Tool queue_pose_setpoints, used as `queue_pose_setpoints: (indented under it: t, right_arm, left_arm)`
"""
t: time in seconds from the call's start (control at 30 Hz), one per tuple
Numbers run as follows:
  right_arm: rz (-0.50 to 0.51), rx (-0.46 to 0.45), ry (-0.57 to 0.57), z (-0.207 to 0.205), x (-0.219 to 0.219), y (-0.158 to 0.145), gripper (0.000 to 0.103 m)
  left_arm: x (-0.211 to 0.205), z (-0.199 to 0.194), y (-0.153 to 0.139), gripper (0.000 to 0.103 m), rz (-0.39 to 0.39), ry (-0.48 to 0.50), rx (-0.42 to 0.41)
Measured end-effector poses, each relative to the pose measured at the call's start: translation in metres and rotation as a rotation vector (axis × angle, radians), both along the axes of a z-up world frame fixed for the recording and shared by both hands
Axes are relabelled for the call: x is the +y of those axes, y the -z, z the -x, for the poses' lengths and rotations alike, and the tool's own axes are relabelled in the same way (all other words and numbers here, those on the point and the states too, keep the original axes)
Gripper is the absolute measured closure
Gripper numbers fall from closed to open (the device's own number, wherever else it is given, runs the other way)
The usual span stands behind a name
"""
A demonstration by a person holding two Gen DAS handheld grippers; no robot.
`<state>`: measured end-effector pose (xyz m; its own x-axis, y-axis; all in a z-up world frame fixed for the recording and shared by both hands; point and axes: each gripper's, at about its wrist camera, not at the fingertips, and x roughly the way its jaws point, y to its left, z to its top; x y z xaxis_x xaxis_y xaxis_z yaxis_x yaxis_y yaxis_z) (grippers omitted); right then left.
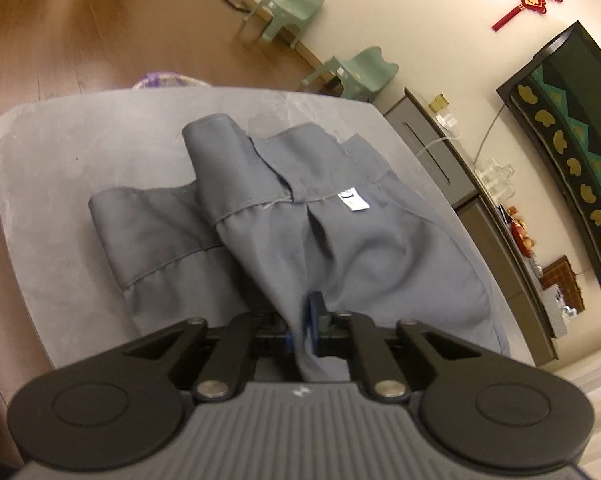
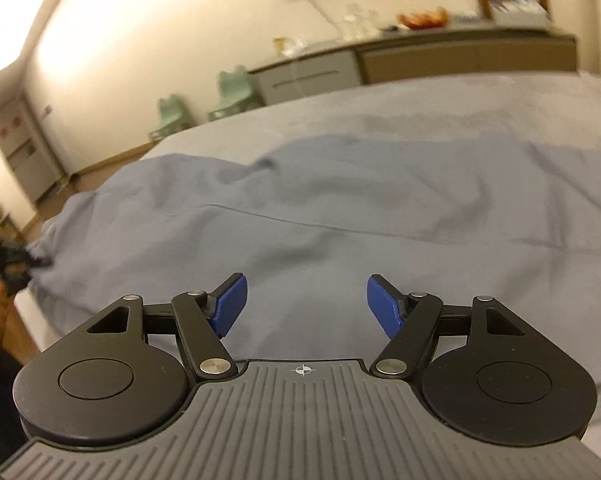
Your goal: Fold clothes
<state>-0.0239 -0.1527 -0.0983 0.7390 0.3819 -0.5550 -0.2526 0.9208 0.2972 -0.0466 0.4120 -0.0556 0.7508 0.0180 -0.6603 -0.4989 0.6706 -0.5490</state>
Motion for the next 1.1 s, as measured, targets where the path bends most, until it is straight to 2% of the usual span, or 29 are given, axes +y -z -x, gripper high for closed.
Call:
queue_pose_setpoints:
  t: [0.07,0.13,0.17,0.2,0.23,0.27,0.3,0.33,0.37,0.4,0.47,0.5,0.53,0.57,0.6,0.63,0.73,0.77,0.8,0.83,0.87,0.9,1.0,1.1]
  right_arm:
    - [-0.007,-0.009,-0.114,0.003,0.030,-0.006,0.037]
    - [0.009,-0.018,-0.260,0.007,0.075,-0.011,0.045]
    - [0.036,-0.020,-0.330,0.009,0.102,-0.011,0.056]
    - [0.067,-0.014,-0.392,0.007,0.130,-0.009,0.066]
    - [0.095,0.001,-0.440,0.001,0.156,-0.005,0.071]
    - [0.125,0.017,-0.476,-0.007,0.181,0.001,0.078]
    - [0.156,0.031,-0.494,-0.016,0.201,0.008,0.083]
    - [0.194,0.046,-0.487,-0.028,0.220,0.015,0.084]
    - [0.238,0.050,-0.462,-0.040,0.234,0.021,0.085]
    - [0.283,0.044,-0.432,-0.050,0.245,0.025,0.094]
    - [0.365,0.037,-0.342,-0.072,0.249,0.025,0.098]
    - [0.364,0.049,-0.303,-0.081,0.242,0.025,0.098]
    - [0.363,0.061,-0.265,-0.089,0.235,0.024,0.098]
    - [0.362,0.073,-0.226,-0.098,0.228,0.023,0.098]
    - [0.341,0.084,-0.224,-0.101,0.220,0.023,0.098]
    - [0.309,0.094,-0.245,-0.099,0.213,0.022,0.097]
    - [0.213,0.116,-0.326,-0.078,0.189,0.011,0.090]
    - [0.182,0.113,-0.350,-0.069,0.181,0.005,0.084]
    - [0.166,0.088,-0.357,-0.061,0.172,-0.003,0.071]
    - [0.160,0.051,-0.353,-0.052,0.162,-0.012,0.064]
    - [0.154,0.014,-0.348,-0.044,0.153,-0.021,0.050]
    - [0.174,-0.023,-0.344,-0.038,0.148,-0.026,0.042]
    - [0.276,-0.094,-0.358,-0.030,0.151,-0.028,0.033]
    - [0.341,-0.113,-0.419,-0.027,0.168,-0.024,0.030]
  left_arm:
    - [0.004,-0.006,-0.008,0.073,-0.036,-0.009,0.000]
    - [0.005,-0.023,-0.016,0.070,-0.059,0.010,-0.009]
    - [0.005,-0.033,-0.020,0.071,-0.068,0.023,-0.015]
    - [0.005,-0.040,-0.022,0.075,-0.072,0.045,-0.019]
    - [0.005,-0.045,-0.023,0.091,-0.071,0.072,-0.022]
    - [0.005,-0.051,-0.027,0.096,-0.066,0.098,-0.039]
    - [0.004,-0.057,-0.032,0.096,-0.059,0.122,-0.066]
    - [0.005,-0.061,-0.039,0.099,-0.045,0.148,-0.108]
    - [0.011,-0.057,-0.047,0.099,-0.006,0.170,-0.184]
    - [0.018,-0.048,-0.055,0.099,0.047,0.188,-0.278]
    - [0.036,-0.020,-0.060,0.099,0.113,0.203,-0.389]
    - [0.046,-0.007,-0.050,0.099,0.148,0.189,-0.385]
    - [0.055,0.000,-0.029,0.100,0.195,0.162,-0.314]
    - [0.064,-0.001,-0.004,0.100,0.263,0.127,-0.187]
    - [0.070,-0.005,0.012,0.100,0.297,0.102,-0.101]
    - [0.075,-0.010,0.020,0.099,0.301,0.091,-0.060]
    - [0.076,-0.015,0.025,0.098,0.228,0.055,0.029]
    - [0.072,-0.016,0.022,0.098,0.196,0.054,0.037]
    - [0.064,-0.018,0.017,0.097,0.134,0.059,0.048]
    - [0.054,-0.021,0.010,0.093,0.051,0.068,0.061]
    - [0.044,-0.022,0.005,0.091,-0.026,0.075,0.077]
    - [0.033,-0.024,0.001,0.090,-0.097,0.080,0.097]
    - [0.013,-0.026,-0.008,0.085,-0.240,0.079,0.133]
    - [0.000,-0.021,-0.013,0.081,-0.280,0.070,0.135]
